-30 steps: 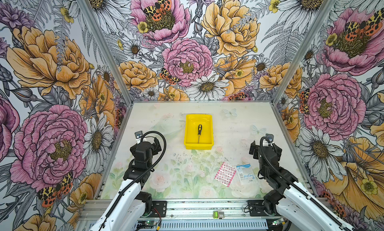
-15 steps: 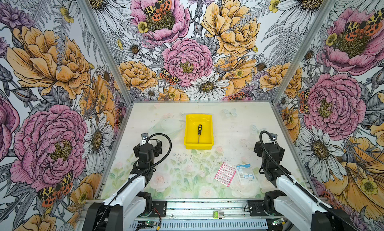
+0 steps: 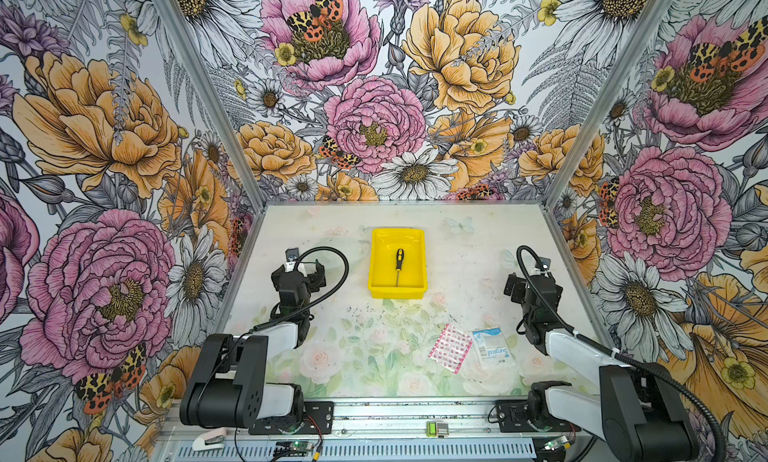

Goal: Put the screwdriver in the bin

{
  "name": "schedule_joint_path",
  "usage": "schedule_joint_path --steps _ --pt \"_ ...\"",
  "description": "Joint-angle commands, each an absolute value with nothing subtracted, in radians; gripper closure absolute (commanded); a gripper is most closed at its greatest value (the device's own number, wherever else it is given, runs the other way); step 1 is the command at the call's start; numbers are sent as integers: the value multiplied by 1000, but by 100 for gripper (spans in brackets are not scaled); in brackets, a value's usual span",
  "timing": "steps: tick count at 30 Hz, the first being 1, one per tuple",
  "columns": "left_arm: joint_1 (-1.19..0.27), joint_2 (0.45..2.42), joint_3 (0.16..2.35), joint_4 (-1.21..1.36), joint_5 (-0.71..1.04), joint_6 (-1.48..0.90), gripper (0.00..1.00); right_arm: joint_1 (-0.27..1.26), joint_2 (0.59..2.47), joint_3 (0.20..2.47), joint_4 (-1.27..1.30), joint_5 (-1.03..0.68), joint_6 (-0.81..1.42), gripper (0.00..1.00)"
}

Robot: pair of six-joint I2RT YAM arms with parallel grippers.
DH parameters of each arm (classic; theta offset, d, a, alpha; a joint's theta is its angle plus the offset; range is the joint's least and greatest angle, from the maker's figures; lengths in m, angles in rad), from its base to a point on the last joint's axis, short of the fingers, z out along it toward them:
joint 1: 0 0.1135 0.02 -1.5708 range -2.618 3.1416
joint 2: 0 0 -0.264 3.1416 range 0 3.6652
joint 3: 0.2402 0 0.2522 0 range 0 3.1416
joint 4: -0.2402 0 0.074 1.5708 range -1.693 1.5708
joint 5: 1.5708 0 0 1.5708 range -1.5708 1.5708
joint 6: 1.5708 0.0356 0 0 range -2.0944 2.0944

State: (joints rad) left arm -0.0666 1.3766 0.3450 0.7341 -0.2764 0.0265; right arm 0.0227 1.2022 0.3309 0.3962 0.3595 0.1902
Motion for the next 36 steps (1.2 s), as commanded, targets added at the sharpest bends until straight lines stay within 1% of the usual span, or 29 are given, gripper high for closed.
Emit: schedule_joint_path --steps 1,7,8,10,19,22,24,28,36 --pt "-57 1436 345 901 -244 39 1 8 1238 376 487 318 189 1" --pt "-52 1559 350 1008 -248 39 1 -23 1259 367 558 261 173 0" --pt "-49 1545 358 964 -244 32 1 -27 1266 367 570 252 172 0" --pt "-48 1556 355 996 -242 33 1 -33 1286 376 587 232 167 1" --pt "-41 1552 362 970 -231 26 1 -46 1400 448 627 173 154 0" --pt "-41 1552 362 973 -232 27 1 -45 1453 402 770 206 153 1" --pt "-42 1552 362 974 -232 27 1 -31 1469 416 760 202 136 1" --pt "-46 1554 358 983 -243 29 1 -28 1533 388 869 126 105 0" --pt "-51 1554 354 992 -252 31 1 -20 1537 394 859 144 98 1"
